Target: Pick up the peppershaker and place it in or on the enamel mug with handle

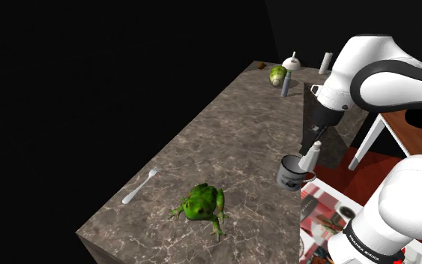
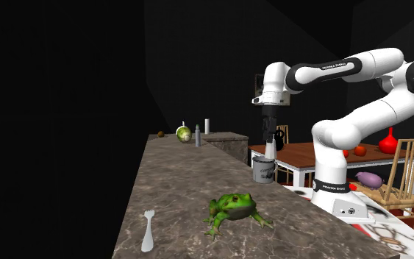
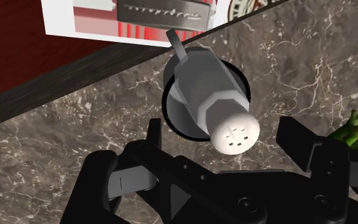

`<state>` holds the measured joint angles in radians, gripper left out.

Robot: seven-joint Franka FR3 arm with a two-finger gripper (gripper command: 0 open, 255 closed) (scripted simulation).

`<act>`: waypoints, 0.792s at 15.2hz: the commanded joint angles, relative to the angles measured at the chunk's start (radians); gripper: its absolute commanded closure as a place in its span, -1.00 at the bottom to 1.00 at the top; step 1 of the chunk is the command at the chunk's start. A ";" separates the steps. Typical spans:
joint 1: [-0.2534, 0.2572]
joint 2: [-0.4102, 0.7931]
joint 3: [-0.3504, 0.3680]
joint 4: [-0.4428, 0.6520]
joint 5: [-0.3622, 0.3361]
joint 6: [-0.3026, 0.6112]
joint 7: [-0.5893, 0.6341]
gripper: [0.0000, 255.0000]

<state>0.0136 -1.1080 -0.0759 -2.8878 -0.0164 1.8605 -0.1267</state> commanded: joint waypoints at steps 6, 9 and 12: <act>0.000 -0.004 0.002 0.127 0.002 -0.132 -0.001 -1.00; 0.000 -0.004 0.002 0.127 0.002 -0.132 -0.001 -1.00; 0.000 -0.004 0.002 0.127 0.002 -0.132 -0.001 -1.00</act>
